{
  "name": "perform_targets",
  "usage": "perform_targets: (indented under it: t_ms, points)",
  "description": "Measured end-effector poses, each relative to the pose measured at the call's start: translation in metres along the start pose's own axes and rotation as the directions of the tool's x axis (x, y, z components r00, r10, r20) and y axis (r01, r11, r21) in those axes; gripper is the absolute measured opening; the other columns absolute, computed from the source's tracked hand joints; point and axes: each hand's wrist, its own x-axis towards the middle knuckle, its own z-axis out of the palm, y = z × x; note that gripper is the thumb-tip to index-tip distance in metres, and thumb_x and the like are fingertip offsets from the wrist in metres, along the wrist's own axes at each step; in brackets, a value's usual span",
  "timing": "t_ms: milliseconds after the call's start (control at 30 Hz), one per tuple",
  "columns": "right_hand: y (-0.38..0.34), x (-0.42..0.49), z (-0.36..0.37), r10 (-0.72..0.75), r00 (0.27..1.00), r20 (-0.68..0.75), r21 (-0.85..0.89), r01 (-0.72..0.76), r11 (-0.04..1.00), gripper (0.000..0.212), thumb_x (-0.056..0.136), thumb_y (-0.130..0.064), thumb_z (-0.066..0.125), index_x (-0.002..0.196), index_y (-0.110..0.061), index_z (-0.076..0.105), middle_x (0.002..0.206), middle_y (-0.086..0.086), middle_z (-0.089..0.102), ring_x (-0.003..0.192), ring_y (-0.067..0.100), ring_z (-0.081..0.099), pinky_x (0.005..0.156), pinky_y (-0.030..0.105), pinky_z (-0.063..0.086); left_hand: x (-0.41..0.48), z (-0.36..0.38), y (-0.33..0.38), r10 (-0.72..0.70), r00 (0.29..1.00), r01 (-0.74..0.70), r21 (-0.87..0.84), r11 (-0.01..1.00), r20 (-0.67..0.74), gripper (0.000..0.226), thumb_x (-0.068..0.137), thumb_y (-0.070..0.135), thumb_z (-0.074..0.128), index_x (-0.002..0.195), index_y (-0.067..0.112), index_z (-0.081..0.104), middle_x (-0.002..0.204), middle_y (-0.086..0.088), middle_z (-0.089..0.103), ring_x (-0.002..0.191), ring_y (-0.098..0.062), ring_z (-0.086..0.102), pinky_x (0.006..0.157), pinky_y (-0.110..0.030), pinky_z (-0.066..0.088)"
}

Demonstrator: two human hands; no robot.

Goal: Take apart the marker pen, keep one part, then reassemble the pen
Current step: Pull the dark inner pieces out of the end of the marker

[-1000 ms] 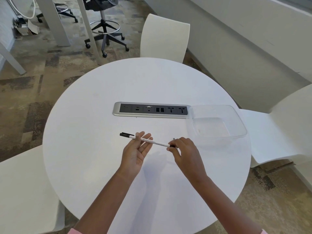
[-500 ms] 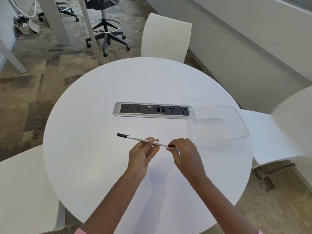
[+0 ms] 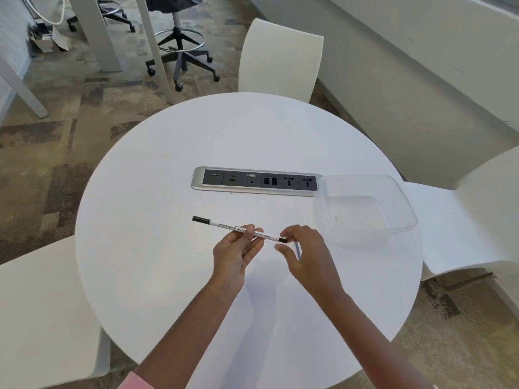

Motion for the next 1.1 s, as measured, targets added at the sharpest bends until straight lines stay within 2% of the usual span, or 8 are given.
perform_targets:
  t_ms: [133,300,467,633,767,833,967,1100]
  points:
    - [0.0007,0.0001,0.0012,-0.059,0.996,-0.066,-0.087,0.053,0.995,0.013,0.078,-0.008,0.068,0.088,-0.01,0.06,0.086,0.004,0.064,0.086,0.024,0.054,0.07,0.026,0.042,-0.0018,0.0017,0.0,-0.02,1.0,0.02,-0.007,1.0,0.01,0.007,0.086,0.003,0.058,0.082,0.002,0.064,0.071,-0.006,0.071,0.063,-0.01,0.07,0.061,-0.019,0.058]
    - [0.0015,0.0014,-0.0001,-0.097,0.99,-0.098,-0.11,0.086,0.99,0.009,0.077,-0.002,0.067,0.08,-0.008,0.061,0.078,0.005,0.063,0.077,0.023,0.052,0.064,0.019,0.038,-0.0031,0.0035,0.0002,-0.025,0.999,0.025,-0.013,1.0,0.024,0.007,0.086,0.002,0.057,0.081,0.001,0.063,0.067,-0.005,0.071,0.062,-0.011,0.07,0.061,-0.019,0.058]
    - [0.0005,0.002,-0.0029,-0.016,0.996,-0.083,-0.036,0.013,0.999,0.007,0.083,-0.002,0.059,0.077,-0.005,0.063,0.071,0.002,0.058,0.075,0.018,0.043,0.064,0.011,0.034,-0.0033,0.0049,0.0,-0.034,0.999,0.034,-0.001,0.999,0.035,0.008,0.086,0.002,0.057,0.081,0.001,0.063,0.067,-0.005,0.071,0.061,-0.011,0.07,0.059,-0.019,0.057]
    - [0.0007,0.0035,-0.003,0.068,0.997,-0.031,0.043,-0.067,0.997,0.022,0.091,-0.007,0.047,0.077,-0.004,0.064,0.06,-0.015,0.045,0.073,0.021,0.046,0.06,0.017,0.033,-0.0034,0.0066,0.0004,-0.032,0.999,0.032,0.004,0.999,0.042,0.008,0.086,0.002,0.057,0.081,0.001,0.063,0.068,-0.006,0.071,0.062,-0.012,0.07,0.059,-0.019,0.057]
    - [-0.0008,-0.0012,-0.0019,-0.006,0.996,-0.084,0.002,0.006,1.0,0.008,0.088,-0.017,0.057,0.085,-0.011,0.061,0.075,0.0,0.062,0.078,0.018,0.05,0.064,0.022,0.037,-0.0035,0.0053,-0.0002,-0.04,0.999,0.04,-0.018,0.999,0.036,0.006,0.085,0.004,0.059,0.083,0.0,0.064,0.068,-0.006,0.071,0.063,-0.013,0.07,0.061,-0.02,0.058]
    - [-0.0012,-0.0036,0.0,-0.041,0.995,-0.094,-0.056,0.035,0.998,0.012,0.081,-0.018,0.066,0.089,-0.011,0.06,0.082,0.003,0.064,0.081,0.018,0.052,0.068,0.025,0.042,-0.004,0.0046,-0.0002,-0.04,0.999,0.041,-0.019,0.999,0.035,0.006,0.085,0.004,0.059,0.084,0.0,0.064,0.068,-0.006,0.072,0.064,-0.013,0.071,0.063,-0.02,0.058]
    - [-0.0011,-0.0023,0.0011,-0.097,0.986,-0.132,-0.157,0.076,0.985,0.011,0.075,-0.01,0.07,0.079,-0.009,0.06,0.075,0.005,0.063,0.073,0.025,0.053,0.063,0.029,0.042,-0.0057,0.0044,-0.0007,-0.046,0.998,0.047,-0.02,0.999,0.033,0.006,0.084,0.004,0.059,0.083,0.001,0.064,0.066,-0.006,0.072,0.063,-0.013,0.071,0.063,-0.02,0.058]
    - [0.0001,-0.0015,0.0003,-0.07,0.992,-0.103,-0.128,0.056,0.99,0.012,0.083,-0.017,0.061,0.075,-0.008,0.062,0.07,0.005,0.061,0.071,0.024,0.05,0.064,0.027,0.036,-0.0054,0.0037,0.0003,-0.042,0.998,0.043,-0.013,0.999,0.037,0.006,0.085,0.004,0.059,0.083,0.0,0.064,0.067,-0.005,0.072,0.063,-0.013,0.071,0.065,-0.021,0.058]
